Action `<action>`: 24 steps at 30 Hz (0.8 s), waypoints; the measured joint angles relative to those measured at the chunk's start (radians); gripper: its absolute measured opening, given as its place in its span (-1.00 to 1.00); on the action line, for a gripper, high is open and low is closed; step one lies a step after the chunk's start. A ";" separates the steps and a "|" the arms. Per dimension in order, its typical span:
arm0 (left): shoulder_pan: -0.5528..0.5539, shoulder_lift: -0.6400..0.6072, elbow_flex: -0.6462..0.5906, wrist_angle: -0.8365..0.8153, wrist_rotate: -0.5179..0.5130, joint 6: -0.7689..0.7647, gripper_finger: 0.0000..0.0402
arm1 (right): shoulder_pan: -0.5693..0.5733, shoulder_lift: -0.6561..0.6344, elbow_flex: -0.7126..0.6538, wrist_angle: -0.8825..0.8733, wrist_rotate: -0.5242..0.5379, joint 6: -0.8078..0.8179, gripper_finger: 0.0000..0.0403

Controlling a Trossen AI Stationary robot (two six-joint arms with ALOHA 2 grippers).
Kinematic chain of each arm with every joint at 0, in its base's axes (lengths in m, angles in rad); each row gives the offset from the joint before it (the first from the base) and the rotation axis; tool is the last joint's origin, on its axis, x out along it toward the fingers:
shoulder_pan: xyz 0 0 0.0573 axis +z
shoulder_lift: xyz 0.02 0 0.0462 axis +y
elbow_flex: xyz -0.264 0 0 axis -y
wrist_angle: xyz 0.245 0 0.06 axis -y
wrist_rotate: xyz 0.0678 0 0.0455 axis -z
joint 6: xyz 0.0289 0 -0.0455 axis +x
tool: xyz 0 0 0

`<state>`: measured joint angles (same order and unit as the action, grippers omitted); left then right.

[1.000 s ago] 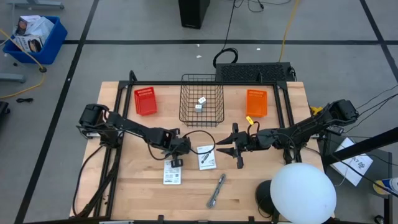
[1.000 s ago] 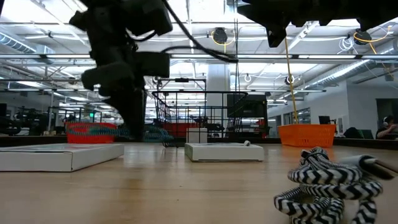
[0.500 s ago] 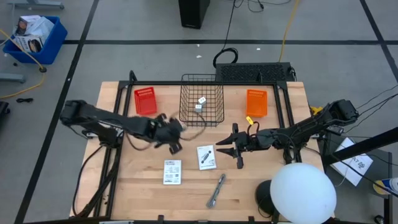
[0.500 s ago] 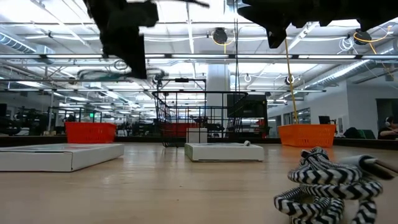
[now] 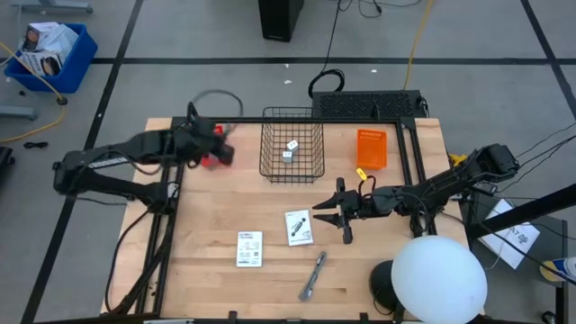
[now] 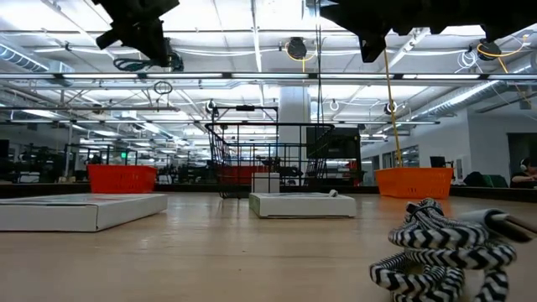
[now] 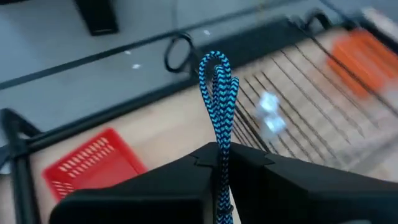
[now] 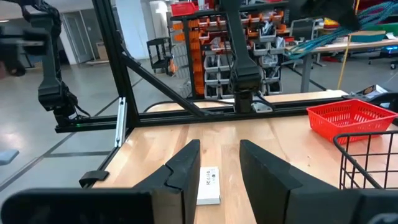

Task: Pick and place items into bin
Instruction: Put the blue charging cable into the red basket

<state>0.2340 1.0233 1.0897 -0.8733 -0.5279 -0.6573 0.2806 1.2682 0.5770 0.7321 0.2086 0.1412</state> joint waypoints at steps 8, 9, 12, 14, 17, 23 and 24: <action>0.262 0.003 0.000 0.013 0.026 0.001 -0.88 | -0.002 0.000 0.000 0.017 0.000 -0.001 -0.48; 0.290 0.013 0.000 0.012 0.033 0.003 -0.88 | -0.002 0.000 0.000 0.019 0.000 -0.001 -0.48; 0.369 0.051 0.000 0.012 0.067 0.010 -0.89 | -0.002 0.000 0.000 0.019 0.000 -0.001 -0.48; 0.411 0.087 0.000 0.014 0.087 0.020 -0.94 | -0.002 0.000 0.000 0.018 0.000 -0.001 -0.48; 0.462 0.152 0.000 0.015 0.103 0.021 -0.95 | 0.001 0.000 0.000 0.013 -0.001 0.003 -0.48; 0.533 0.279 0.000 0.020 0.146 0.034 -0.84 | 0.009 0.000 0.000 -0.014 -0.002 0.004 -0.48; 0.542 0.299 0.000 0.015 0.149 0.030 -0.85 | 0.010 0.000 0.000 -0.013 -0.003 0.005 -0.48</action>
<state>0.7757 1.3226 1.0893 -0.8578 -0.3792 -0.6271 0.2906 1.2682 0.5766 0.7189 0.2058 0.1464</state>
